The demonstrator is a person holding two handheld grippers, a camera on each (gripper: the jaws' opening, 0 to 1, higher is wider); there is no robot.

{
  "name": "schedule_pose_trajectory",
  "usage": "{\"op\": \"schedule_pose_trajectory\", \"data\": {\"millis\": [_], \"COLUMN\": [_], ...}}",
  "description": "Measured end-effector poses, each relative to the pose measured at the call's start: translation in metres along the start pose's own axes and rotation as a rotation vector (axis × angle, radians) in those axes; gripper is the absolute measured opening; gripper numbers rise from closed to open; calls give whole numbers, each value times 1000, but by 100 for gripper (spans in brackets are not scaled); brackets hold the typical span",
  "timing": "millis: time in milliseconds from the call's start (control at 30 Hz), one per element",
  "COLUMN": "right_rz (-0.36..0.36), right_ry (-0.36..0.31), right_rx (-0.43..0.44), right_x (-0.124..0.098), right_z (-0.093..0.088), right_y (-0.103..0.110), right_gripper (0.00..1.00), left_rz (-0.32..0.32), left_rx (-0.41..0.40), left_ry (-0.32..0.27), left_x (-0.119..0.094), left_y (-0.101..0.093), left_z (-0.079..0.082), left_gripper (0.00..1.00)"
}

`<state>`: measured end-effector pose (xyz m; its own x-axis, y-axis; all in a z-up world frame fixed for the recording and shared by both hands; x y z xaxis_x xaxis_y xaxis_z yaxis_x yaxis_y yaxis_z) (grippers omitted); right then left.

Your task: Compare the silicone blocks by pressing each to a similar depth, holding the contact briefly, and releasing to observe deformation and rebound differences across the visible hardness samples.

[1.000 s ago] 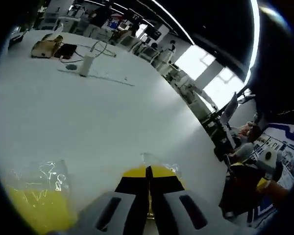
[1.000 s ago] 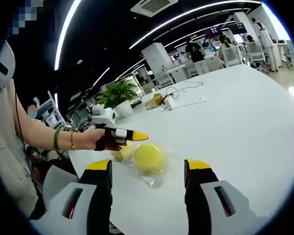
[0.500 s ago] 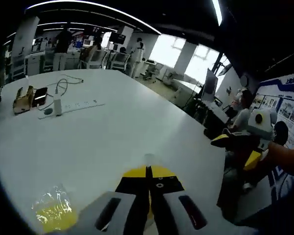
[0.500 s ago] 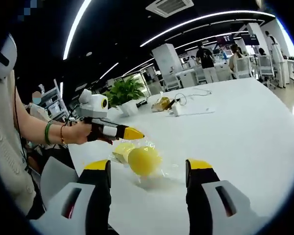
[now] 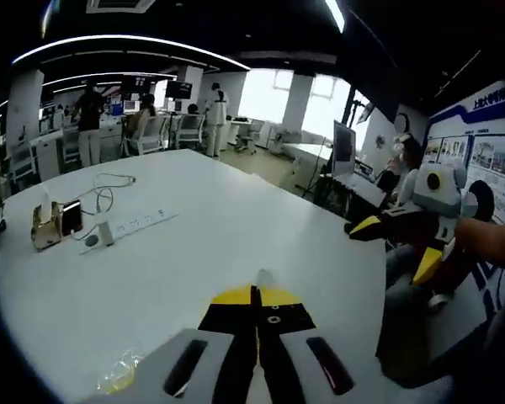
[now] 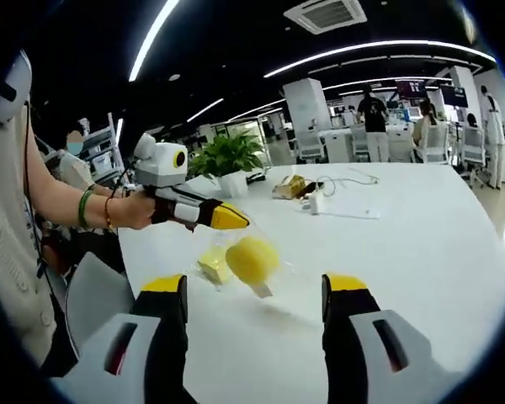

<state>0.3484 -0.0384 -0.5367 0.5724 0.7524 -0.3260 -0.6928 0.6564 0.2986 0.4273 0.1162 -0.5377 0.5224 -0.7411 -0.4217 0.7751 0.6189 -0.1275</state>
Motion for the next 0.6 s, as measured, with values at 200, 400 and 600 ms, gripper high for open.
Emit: {"op": "schedule_pose_trajectory", "data": {"millis": [200, 400, 600], "right_rz": [49, 91, 146], "right_ry": [67, 88, 130], "right_rx": [-104, -175, -264], "right_x": [12, 29, 50], "right_z": [17, 39, 60], "right_y": [10, 22, 38], "right_gripper": [63, 65, 67], "left_rz": [-2, -2, -5], "left_rx": [56, 80, 96], "left_ry": [-33, -67, -99], "left_x": [-33, -68, -100], "left_y": [4, 8, 12], "left_z": [21, 39, 54], "left_gripper": [0, 0, 0]}}
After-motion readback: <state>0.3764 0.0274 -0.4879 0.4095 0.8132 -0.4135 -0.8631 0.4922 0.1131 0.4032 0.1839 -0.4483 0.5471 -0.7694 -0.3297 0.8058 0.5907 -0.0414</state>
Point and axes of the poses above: the point that each gripper's makers call its tool centre point, and the gripper's own axes: x roughly forward along the fingers, y roughly to its left, z roughly out of its top, the point moved 4 cm from there along -x, roughly backward along the fingers, and after that the axes turned 5 degrees about x, right-handed, at the moved point
